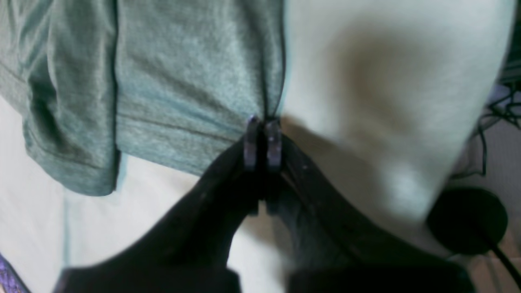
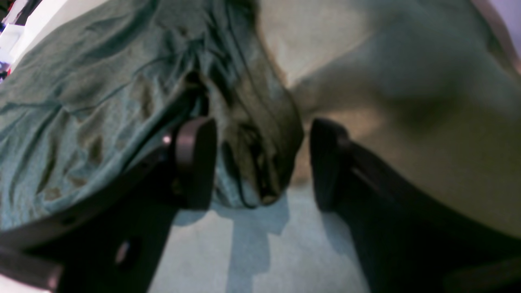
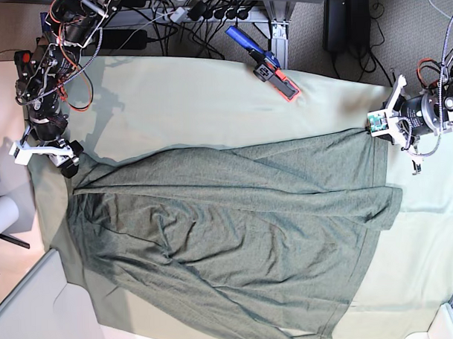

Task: Fold the T-shirt properly
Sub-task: 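Release the corner with the left gripper and regrasp the shirt's side edge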

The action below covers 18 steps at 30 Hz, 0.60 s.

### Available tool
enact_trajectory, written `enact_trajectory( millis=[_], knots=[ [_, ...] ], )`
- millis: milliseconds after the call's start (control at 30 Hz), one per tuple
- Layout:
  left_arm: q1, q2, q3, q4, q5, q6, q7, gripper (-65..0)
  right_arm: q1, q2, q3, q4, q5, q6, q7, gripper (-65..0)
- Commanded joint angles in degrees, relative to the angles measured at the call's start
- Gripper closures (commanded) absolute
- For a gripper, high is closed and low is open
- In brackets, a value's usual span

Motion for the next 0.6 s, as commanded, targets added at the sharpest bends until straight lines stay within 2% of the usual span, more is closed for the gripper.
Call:
enact_trajectory(
  millis=[0,200,300,467,567],
  knots=[
    [-0.48,-0.87,-0.42,1.99,-0.37,-0.52,0.15,0.0,0.74,1.16,0.31,1.14,0.81,0.63,1.14,-36.0],
    [-0.48,-2.19,-3.17,6.16,-1.09,-0.52,1.27,0.0,0.31,1.31,0.31,1.14,0.2,0.63,1.14,-36.0],
    [-1.27,-2.8,-6.03,6.19,-4.04,-0.59,1.03,0.0,0.33,1.29,0.31,1.14,0.26,0.63,1.14,-36.0],
    [-4.46,-2.86,-8.52,6.1,-7.96,-3.56,1.01,0.0,0.33,1.29,0.2,1.14,0.9,0.63,1.11,-36.0],
    [-6.49,-2.86,-8.5,6.1,-9.22,-3.79,0.79,0.0,0.31,1.29,0.2,1.14,0.87,0.63,1.11,-36.0]
  ],
)
